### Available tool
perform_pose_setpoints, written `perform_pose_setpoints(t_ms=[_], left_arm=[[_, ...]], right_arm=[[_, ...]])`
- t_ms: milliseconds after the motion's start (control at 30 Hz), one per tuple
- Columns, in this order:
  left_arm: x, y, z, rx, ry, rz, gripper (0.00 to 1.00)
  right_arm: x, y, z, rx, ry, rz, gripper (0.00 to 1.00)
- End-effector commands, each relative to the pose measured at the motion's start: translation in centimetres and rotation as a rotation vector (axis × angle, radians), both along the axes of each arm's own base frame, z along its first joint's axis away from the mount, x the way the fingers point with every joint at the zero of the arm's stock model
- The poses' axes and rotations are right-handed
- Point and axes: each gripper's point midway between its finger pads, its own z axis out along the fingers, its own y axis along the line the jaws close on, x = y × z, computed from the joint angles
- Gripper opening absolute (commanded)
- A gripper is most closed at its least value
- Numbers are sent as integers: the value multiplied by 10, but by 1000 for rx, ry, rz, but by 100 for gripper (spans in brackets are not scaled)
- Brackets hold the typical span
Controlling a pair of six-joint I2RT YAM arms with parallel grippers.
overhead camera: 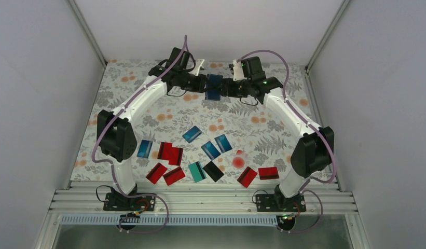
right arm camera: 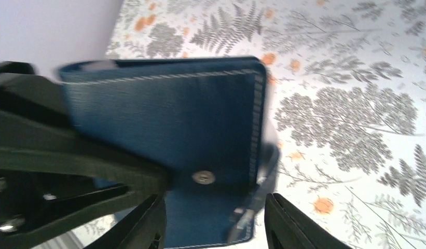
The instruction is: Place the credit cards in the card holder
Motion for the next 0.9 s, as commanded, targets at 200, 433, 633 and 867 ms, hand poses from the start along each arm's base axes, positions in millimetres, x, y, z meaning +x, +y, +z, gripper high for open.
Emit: perform_pose_setpoints(t_ms=[200,433,633,867], left_arm=[[3,-4,20,-33,-37,-4,2],[3,-5,21,-38,-38,-9,2],[2,-7,22,-45,-37,-20,2],[0,-9,15,-46,-21,-38,2]], right_arm=[[7,-21,-18,-138,27,-114,39],[12,-18,-18,-131,21,-117,29],[16,-14,-19,-124,25,-104,19],[15,-12,-24,-119,34,-92,4]])
